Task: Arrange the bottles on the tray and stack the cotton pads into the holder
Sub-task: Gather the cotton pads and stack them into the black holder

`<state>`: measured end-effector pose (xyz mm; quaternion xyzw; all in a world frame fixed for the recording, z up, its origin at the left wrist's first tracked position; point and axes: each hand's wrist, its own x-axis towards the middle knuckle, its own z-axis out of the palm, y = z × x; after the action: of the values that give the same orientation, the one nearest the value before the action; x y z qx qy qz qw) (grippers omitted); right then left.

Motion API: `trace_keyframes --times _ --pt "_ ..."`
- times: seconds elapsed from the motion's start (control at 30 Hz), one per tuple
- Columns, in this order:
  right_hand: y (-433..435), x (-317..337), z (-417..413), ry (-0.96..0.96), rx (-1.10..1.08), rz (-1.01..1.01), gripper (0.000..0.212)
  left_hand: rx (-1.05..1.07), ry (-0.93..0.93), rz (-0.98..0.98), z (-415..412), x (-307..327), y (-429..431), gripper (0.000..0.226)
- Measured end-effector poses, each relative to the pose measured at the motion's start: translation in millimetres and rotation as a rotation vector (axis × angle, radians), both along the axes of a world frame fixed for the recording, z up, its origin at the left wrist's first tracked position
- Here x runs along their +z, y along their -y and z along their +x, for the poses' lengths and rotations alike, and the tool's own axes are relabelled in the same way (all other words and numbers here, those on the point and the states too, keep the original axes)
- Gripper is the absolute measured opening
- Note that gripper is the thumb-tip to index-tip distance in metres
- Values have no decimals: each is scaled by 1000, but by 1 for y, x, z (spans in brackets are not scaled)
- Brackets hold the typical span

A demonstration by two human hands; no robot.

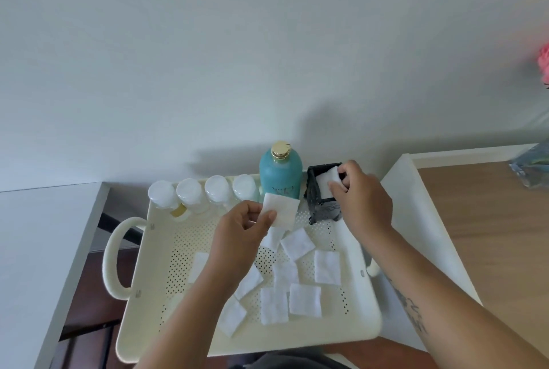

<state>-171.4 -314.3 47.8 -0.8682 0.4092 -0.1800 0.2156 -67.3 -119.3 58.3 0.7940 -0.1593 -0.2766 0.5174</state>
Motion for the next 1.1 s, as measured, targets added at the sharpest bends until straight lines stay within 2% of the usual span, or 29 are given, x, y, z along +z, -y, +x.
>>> trace_keyframes --times 0.13,0.23,0.4,0.47,0.6,0.7,0.8,0.93,1.0,1.1 --pt "1 0 1 -51 58 -135 13 4 -12 4 -7 -3 4 5" --pt "3 0 -3 11 89 -238 10 16 -11 -3 -8 -2 7 5" --pt "7 -3 -15 -8 219 -291 16 20 -10 5 -8 -5 9 5" --pt "9 -5 -17 -89 287 -297 31 21 -17 2 -9 -7 10 4" --pt "13 -7 -10 -443 373 -226 75 9 -38 2 -9 -11 11 4" --pt "13 -5 -4 -507 395 -157 87 -3 -53 -8 -8 -12 14 5" --pt "14 2 -4 -396 386 -139 70 -18 -60 -40 -7 -10 17 4" --pt "5 14 -17 67 294 -209 23 -74 -65 -70 -7 -5 23 4" --pt "-4 20 -22 149 273 -63 16 -122 -67 -109 -7 -2 25 4" --pt "-12 26 -25 179 282 362 14 -212 -61 -151 -7 3 30 3"
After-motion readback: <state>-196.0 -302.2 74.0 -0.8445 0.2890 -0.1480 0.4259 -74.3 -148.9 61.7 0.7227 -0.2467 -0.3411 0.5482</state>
